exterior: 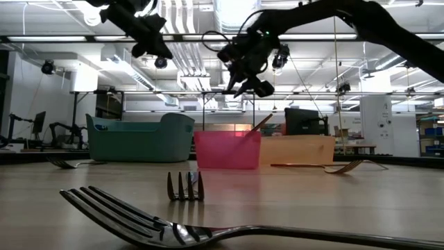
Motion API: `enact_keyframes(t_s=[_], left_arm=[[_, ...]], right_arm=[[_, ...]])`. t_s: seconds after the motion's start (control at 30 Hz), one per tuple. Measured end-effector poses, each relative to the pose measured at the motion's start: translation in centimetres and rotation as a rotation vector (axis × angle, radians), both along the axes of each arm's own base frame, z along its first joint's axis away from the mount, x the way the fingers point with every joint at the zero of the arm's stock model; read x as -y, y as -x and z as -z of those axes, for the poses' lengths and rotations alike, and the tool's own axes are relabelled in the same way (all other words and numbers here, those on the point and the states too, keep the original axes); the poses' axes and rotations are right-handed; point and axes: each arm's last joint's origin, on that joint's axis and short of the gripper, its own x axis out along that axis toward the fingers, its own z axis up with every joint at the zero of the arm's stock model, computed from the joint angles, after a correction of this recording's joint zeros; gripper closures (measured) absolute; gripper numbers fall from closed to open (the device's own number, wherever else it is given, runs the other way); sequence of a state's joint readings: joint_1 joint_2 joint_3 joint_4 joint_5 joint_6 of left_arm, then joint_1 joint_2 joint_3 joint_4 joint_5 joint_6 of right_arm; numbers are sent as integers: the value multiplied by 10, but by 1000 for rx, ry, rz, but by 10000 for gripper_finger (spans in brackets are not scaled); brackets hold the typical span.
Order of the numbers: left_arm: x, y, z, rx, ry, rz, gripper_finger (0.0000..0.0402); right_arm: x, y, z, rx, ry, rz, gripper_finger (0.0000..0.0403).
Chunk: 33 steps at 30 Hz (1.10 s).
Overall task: Sort silverware by color (type)
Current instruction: Put the black fork into the orange bin
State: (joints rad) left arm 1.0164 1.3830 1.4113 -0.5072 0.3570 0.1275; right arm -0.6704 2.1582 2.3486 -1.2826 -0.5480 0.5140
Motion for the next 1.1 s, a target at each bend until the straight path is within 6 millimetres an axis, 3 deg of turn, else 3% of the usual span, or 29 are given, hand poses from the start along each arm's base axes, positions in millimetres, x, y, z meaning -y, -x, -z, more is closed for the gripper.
enact_keyframes(t_s=[0.33, 0.6, 0.9, 1.1], left_arm=[[17, 8, 17, -72, 316, -65, 402], [42, 17, 33, -214, 611, -110, 402], [90, 11, 38, -339, 983, -196, 402], [124, 6, 40, -517, 1101, -170, 402]], right_arm=[[57, 44, -3, 52, 86, 98, 321], [96, 66, -11, 170, 247, 160, 323], [113, 65, -23, 283, 454, 137, 323], [117, 62, -27, 318, 562, 100, 325]])
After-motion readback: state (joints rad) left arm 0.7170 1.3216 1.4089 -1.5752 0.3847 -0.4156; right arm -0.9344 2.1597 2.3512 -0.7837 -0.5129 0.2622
